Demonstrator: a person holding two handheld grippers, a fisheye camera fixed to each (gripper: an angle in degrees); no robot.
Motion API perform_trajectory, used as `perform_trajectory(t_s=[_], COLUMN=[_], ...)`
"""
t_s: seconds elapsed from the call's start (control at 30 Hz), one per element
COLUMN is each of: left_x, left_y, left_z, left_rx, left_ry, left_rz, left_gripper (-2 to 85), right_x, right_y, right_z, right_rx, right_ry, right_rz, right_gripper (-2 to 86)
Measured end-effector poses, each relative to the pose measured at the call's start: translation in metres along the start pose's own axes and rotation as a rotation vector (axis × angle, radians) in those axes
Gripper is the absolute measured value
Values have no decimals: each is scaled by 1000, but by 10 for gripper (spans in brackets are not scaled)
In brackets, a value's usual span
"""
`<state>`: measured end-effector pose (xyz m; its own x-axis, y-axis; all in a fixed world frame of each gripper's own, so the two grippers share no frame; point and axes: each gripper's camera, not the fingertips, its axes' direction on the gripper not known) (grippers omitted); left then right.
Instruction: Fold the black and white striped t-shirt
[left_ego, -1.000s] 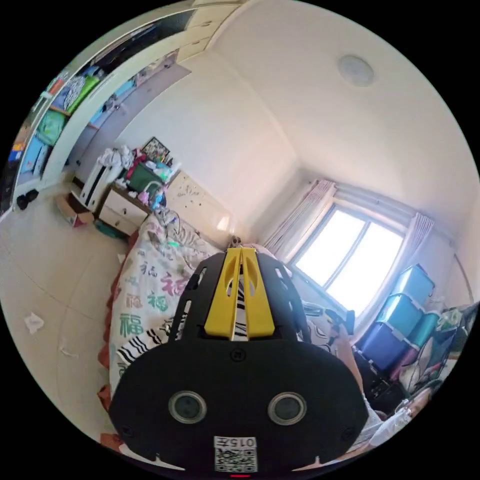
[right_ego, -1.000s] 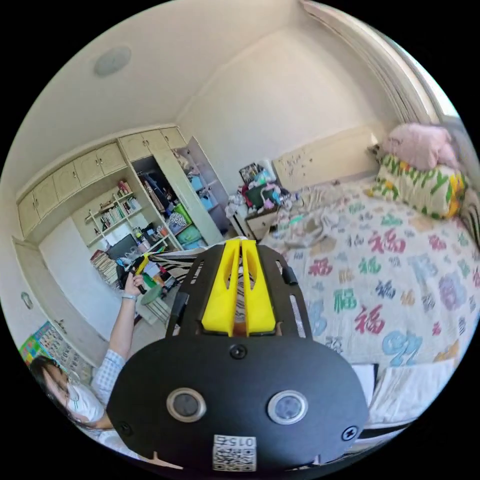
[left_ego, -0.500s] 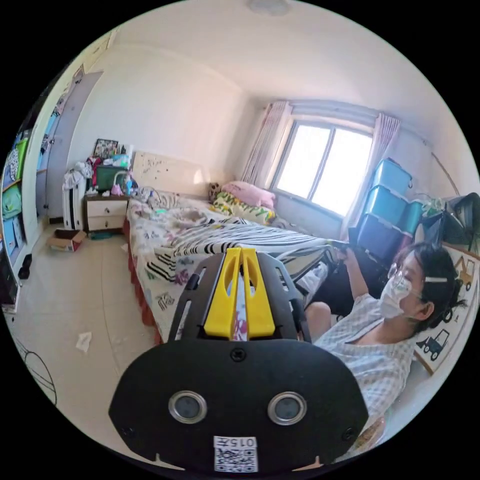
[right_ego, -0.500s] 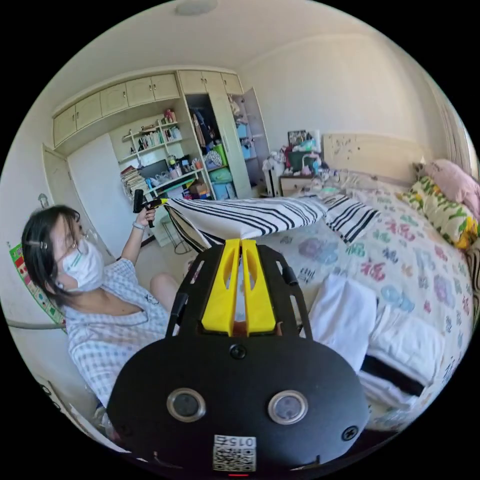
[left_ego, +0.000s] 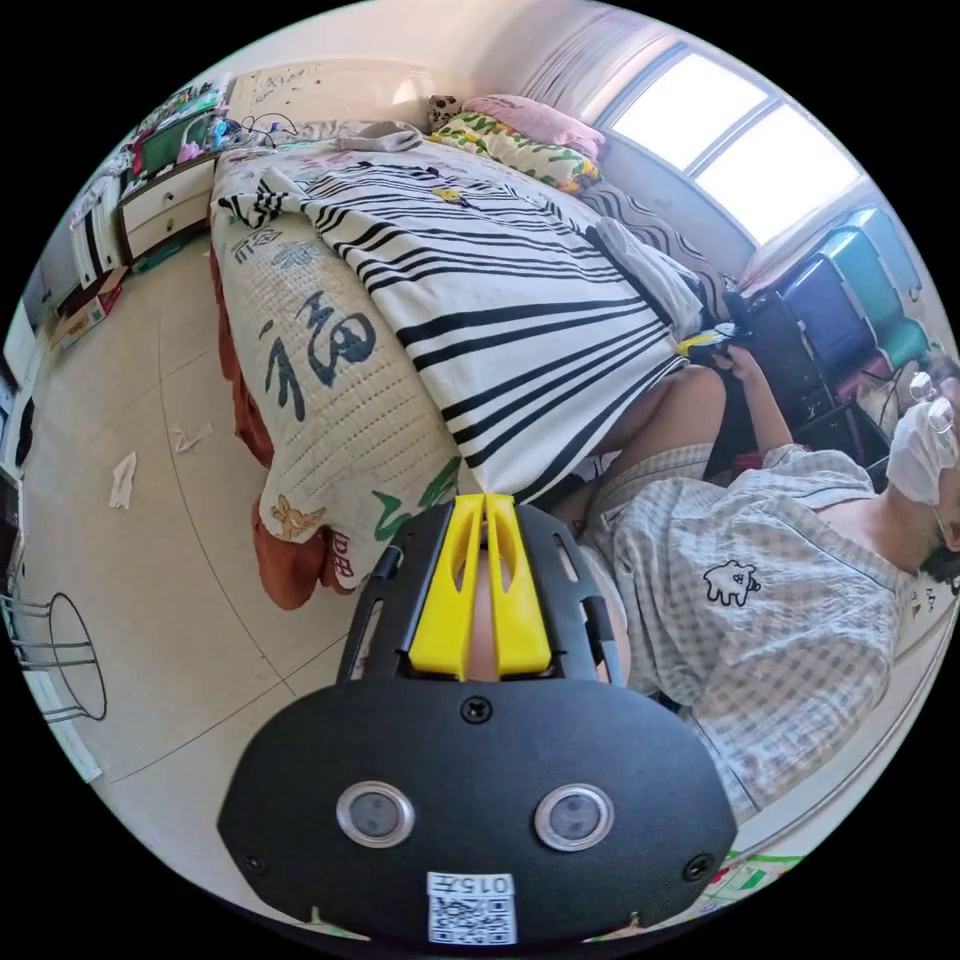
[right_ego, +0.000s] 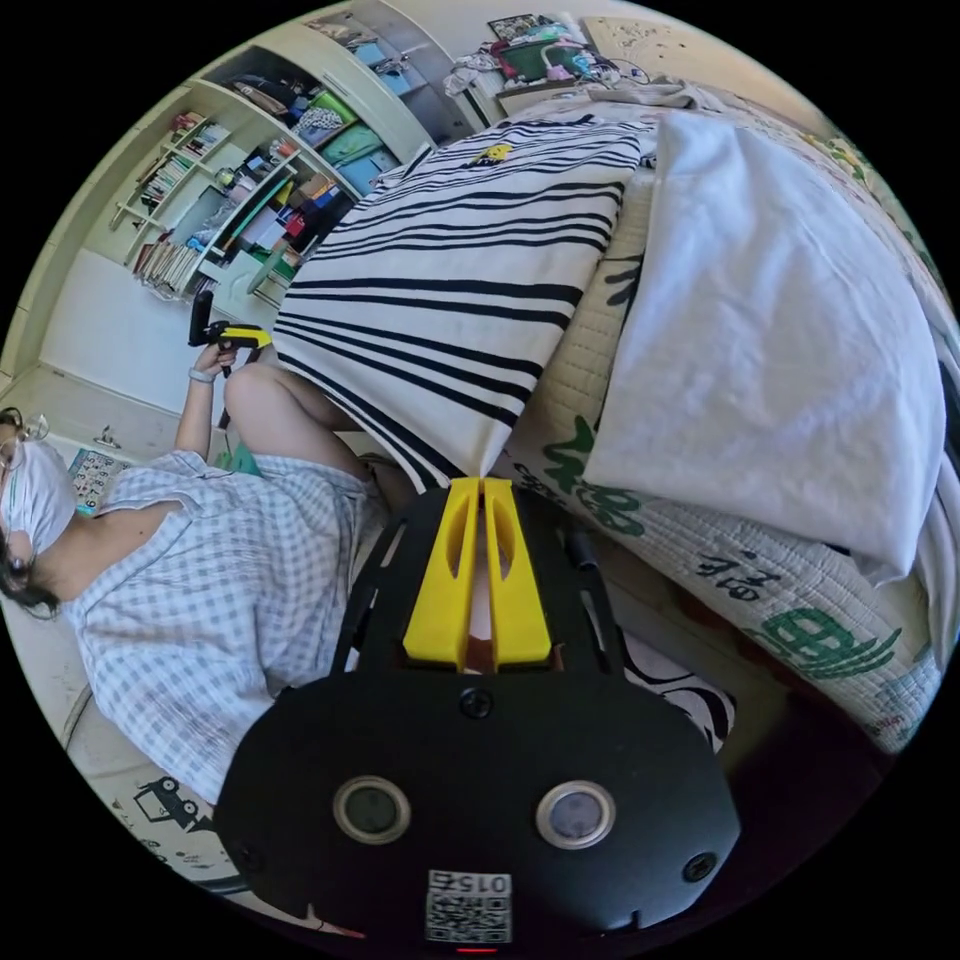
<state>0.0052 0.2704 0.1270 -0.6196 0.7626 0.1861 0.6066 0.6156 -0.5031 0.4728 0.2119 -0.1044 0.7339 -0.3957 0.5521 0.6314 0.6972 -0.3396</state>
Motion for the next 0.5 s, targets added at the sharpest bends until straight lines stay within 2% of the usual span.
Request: perform_trajectory(t_s=[0.13, 0.17, 0.27, 0.4, 0.5], left_x=[-5, -9, -19, -31, -38], left_y=[-1, 1, 9, 14, 8], left_z=[14, 17, 6, -13, -20], left_rx=[-135, -145, -63, 33, 116], left_ry=[-182, -169, -107, -125, -9], left_rz=[-34, -34, -48, -90, -58], left_gripper=[-6, -6, -4, 5, 31], right_x=[32, 43, 69, 101, 114], right_y=[0, 2, 15, 37, 48], right_z=[14, 17, 13, -8, -28], right_rx=[-10, -13, 53, 158, 283], right_ry=[-29, -54, -106, -103, -168], right_rz=[22, 34, 72, 130, 108], right_gripper=[0, 2, 7, 11, 36])
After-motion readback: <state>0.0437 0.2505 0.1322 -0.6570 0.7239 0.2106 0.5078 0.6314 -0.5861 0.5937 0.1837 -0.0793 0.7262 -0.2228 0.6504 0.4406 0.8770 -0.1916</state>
